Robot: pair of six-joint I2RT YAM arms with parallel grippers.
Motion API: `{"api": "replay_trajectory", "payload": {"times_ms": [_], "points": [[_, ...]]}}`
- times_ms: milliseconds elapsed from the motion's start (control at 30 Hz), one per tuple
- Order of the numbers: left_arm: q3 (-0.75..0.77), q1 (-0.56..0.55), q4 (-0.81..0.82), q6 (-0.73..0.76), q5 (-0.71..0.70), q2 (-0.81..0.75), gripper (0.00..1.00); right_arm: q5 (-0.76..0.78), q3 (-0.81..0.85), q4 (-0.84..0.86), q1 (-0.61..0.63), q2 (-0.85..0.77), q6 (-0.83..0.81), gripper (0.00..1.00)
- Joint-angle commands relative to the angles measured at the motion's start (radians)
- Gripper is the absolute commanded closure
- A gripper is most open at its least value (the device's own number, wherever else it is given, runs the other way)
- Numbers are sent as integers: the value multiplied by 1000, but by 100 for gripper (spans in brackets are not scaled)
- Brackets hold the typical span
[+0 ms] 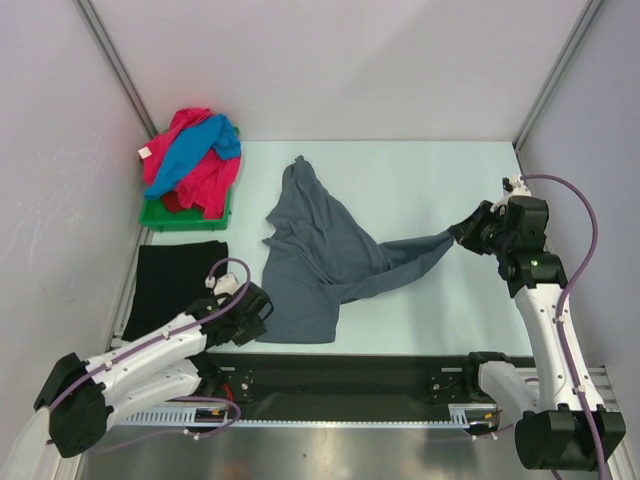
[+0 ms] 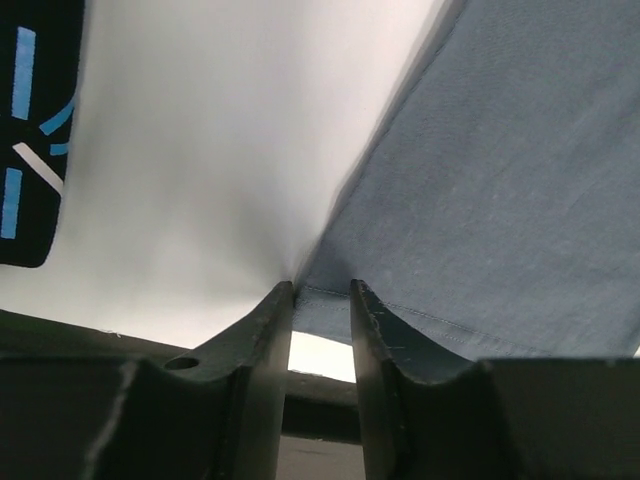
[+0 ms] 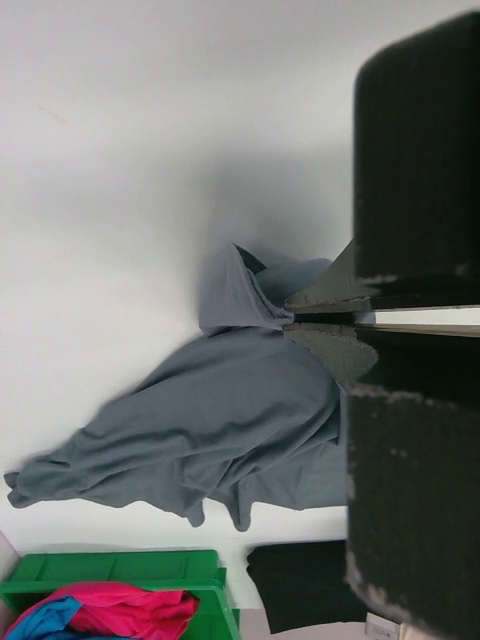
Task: Fold and stack the t-shirts
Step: Flatten the tshirt out
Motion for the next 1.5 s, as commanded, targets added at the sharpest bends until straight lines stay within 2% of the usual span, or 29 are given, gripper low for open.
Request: {"api": "replay_trajectory", "payload": {"times_ms": [0,67,167,300,367,433,533,600,633,667,700,733,767,900,1000,1200,1367,1467], "points": [[-8,-9,4,-1,-10,16,66,-13,13,25,0,-23,9,100],[-21,-9,31,8,8,16,67,-13,13,23,0,-23,9,100],[-28,-9,62,14,19,34,75,-13,11,24,0,-30,12,100],[-5,-11,53,54,0,11,97,-5,10,21,0,-35,7,100],[56,-9,21,75,-31,-1,100,7,13,17,0,-30,6,100],[130,-9,-31,170,-89,-33,100,30,22,15,-1,-27,10,100],[384,-9,-39,369,-201,-101,100,81,74,8,-9,-36,17,100],[498,-9,24,529,-260,-116,100,108,141,9,-13,-46,14,100],[608,-9,62,592,-295,-116,100,139,166,9,-13,-49,9,100],[662,-9,152,731,-297,-107,100,151,192,9,-15,-49,9,100],[716,-9,191,793,-301,-95,100,164,253,9,-16,-47,7,100],[818,-9,234,854,-291,-84,100,190,282,11,-16,-47,6,100],[866,-9,324,976,-274,-58,100,200,319,11,-16,-46,-3,100],[1098,-9,485,1194,-136,-20,100,256,480,9,-18,-62,-29,100],[1259,-9,556,1273,-30,-6,100,308,608,11,-18,-93,-54,100],[1570,-9,570,1289,196,-13,100,348,781,29,-18,-209,-137,100],[1681,-9,575,1237,347,-18,100,351,829,58,-16,-337,-166,100],[1726,-9,575,1238,361,22,100,354,803,69,-16,-395,-166,100]]}}
